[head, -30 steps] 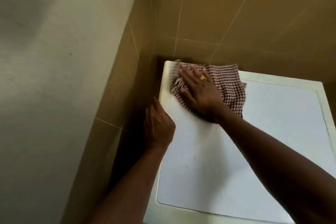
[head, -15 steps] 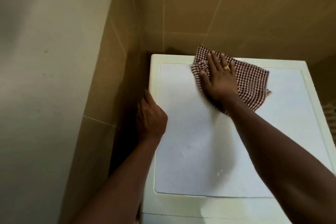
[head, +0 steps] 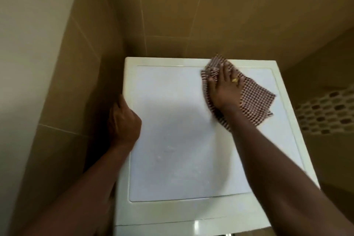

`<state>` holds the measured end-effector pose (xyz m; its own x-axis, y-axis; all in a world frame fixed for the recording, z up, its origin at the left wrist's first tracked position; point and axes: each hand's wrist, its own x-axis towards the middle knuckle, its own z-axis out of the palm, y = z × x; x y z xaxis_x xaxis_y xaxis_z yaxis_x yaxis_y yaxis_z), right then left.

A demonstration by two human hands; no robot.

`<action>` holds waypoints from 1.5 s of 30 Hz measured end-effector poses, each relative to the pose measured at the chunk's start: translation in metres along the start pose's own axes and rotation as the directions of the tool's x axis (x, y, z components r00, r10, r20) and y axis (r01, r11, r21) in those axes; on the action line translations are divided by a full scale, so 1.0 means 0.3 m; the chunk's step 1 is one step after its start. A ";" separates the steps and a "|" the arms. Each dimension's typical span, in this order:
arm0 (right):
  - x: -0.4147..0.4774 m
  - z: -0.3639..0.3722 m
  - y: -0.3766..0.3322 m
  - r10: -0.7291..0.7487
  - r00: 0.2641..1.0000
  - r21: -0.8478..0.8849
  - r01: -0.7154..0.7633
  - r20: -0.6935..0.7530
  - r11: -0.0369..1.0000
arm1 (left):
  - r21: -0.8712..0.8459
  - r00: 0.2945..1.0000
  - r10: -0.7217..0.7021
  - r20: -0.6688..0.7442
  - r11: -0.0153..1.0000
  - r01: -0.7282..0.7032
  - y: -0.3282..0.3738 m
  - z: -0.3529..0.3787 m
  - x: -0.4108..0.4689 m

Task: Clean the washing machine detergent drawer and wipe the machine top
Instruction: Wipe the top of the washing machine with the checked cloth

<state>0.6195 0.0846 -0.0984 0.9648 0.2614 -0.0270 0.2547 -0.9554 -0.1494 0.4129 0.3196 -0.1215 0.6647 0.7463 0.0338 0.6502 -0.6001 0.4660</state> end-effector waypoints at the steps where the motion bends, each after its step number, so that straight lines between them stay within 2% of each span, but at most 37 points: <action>1: -0.049 0.004 -0.017 -0.103 0.995 0.008 0.103 0.016 0.995 | -0.010 1.000 0.003 -0.005 1.000 -0.003 0.003 -0.001 0.000; 3: -0.176 0.001 0.016 -0.344 0.936 0.003 0.345 0.069 0.939 | -0.029 1.000 0.006 -0.018 1.000 -0.007 0.004 -0.007 -0.002; 4: -0.227 -0.006 0.067 -0.412 0.907 -0.005 0.414 0.082 0.910 | -0.032 1.000 0.005 -0.028 0.999 -0.006 0.006 -0.014 -0.005; 5: -0.259 -0.019 0.139 -0.422 0.904 -0.016 0.424 0.076 0.906 | -0.027 0.999 0.012 -0.036 1.000 -0.013 0.019 -0.022 -0.013; 6: -0.271 -0.033 0.217 -0.372 0.927 -0.028 0.374 0.051 0.927 | -0.009 0.998 0.038 -0.051 0.999 -0.039 0.039 -0.031 -0.022; 8: -0.243 -0.050 0.350 -0.148 0.989 -0.038 0.148 -0.003 0.988 | 0.019 0.981 0.181 -0.065 0.983 -0.180 0.115 -0.050 -0.042; 10: -0.165 -0.046 0.380 0.058 0.998 -0.042 -0.058 -0.005 0.997 | 0.038 0.927 0.376 0.016 0.926 -0.376 0.241 -0.038 -0.049; 11: -0.134 -0.044 0.351 0.109 0.994 -0.026 -0.108 0.004 0.994 | 0.025 0.889 0.452 0.075 0.890 -0.455 0.318 -0.020 -0.049; 12: -0.116 -0.040 0.311 0.108 0.994 -0.011 -0.108 0.015 0.994 | -0.018 0.853 0.504 0.135 0.862 -0.507 0.393 -0.002 -0.051; 13: -0.109 -0.035 0.286 0.037 0.999 -0.005 -0.036 0.021 0.999 | -0.076 0.815 0.544 0.200 0.838 -0.541 0.479 0.015 -0.056; 14: -0.119 -0.031 0.275 -0.096 0.995 0.002 0.096 0.036 0.995 | -0.123 0.769 0.573 0.285 0.817 -0.563 0.561 0.030 -0.062; 16: -0.168 -0.045 0.333 -0.376 0.924 0.015 0.376 0.068 0.927 | -0.101 0.681 0.555 0.478 0.805 -0.585 0.698 0.060 -0.073; 17: -0.182 -0.054 0.386 -0.430 0.900 0.016 0.430 0.074 0.903 | -0.053 0.654 0.520 0.549 0.803 -0.594 0.743 0.075 -0.074; 18: -0.173 -0.062 0.444 -0.403 0.913 0.003 0.404 0.063 0.915 | 0.000 0.638 0.482 0.600 0.798 -0.603 0.779 0.087 -0.076; 20: -0.111 -0.075 0.530 -0.170 0.985 -0.001 0.170 0.016 0.985 | 0.099 0.607 0.406 0.683 0.772 -0.628 0.829 0.106 -0.072; 22: -0.023 -0.069 0.519 0.028 1.000 -0.004 -0.028 -0.009 1.000 | 0.160 0.564 0.345 0.750 0.733 -0.662 0.870 0.116 -0.068; 23: 0.014 -0.068 0.485 0.045 0.999 0.009 -0.045 -0.005 0.999 | 0.184 0.549 0.323 0.771 0.712 -0.677 0.895 0.117 -0.074; 24: 0.041 -0.065 0.443 0.003 1.000 0.018 -0.003 0.012 1.000 | 0.212 0.547 0.304 0.780 0.693 -0.689 0.912 0.116 -0.079; 25: 0.064 -0.058 0.415 -0.103 0.994 0.006 0.103 0.033 0.995 | 0.241 0.552 0.297 0.779 0.672 -0.701 0.929 0.118 -0.081; 27: 0.099 -0.062 0.432 -0.342 0.936 -0.010 0.344 0.084 0.939 | 0.270 0.553 0.289 0.782 0.642 -0.717 0.946 0.120 -0.077; 28: 0.130 -0.072 0.472 -0.377 0.922 -0.011 0.379 0.086 0.925 | 0.271 0.549 0.278 0.788 0.644 -0.715 0.947 0.122 -0.075; 29: 0.165 -0.079 0.519 -0.331 0.941 -0.026 0.333 0.066 0.942 | 0.271 0.544 0.267 0.795 0.647 -0.713 0.945 0.124 -0.076; 31: 0.241 -0.097 0.612 -0.076 0.997 -0.028 0.077 0.026 0.997 | 0.279 0.544 0.258 0.798 0.641 -0.715 0.942 0.121 -0.084; 33: 0.297 -0.108 0.637 0.086 0.994 0.021 -0.087 0.070 0.996 | 0.280 0.540 0.257 0.801 0.636 -0.719 0.941 0.124 -0.087; 35: 0.264 -0.103 0.589 0.062 0.996 0.014 -0.063 0.056 0.998 | 0.253 0.523 0.273 0.808 0.640 -0.725 0.947 0.124 -0.081; 37: 0.155 -0.094 0.554 -0.094 0.995 0.015 0.093 0.040 0.996 | 0.233 0.510 0.277 0.814 0.649 -0.724 0.957 0.125 -0.060; 39: 0.004 -0.099 0.581 -0.268 0.960 0.008 0.268 0.086 0.963 | 0.217 0.511 0.278 0.813 0.670 -0.710 0.976 0.123 -0.041; 41: -0.116 -0.108 0.656 -0.333 0.937 -0.033 0.338 0.111 0.941 | 0.199 0.520 0.276 0.808 0.704 -0.682 0.991 0.122 -0.033; 43: -0.143 -0.115 0.726 -0.274 0.958 -0.056 0.279 0.084 0.959 | 0.184 0.530 0.272 0.803 0.734 -0.654 0.996 0.126 -0.028; 45: -0.110 -0.102 0.721 -0.133 0.990 -0.064 0.135 0.047 0.989 | 0.176 0.534 0.260 0.805 0.754 -0.633 0.998 0.136 -0.022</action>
<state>0.6447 -0.1348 -0.0996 0.9184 0.3920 -0.0532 0.3867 -0.9180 -0.0876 0.6183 0.1233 -0.0184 0.8198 0.0111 -0.5725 0.1348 -0.9755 0.1740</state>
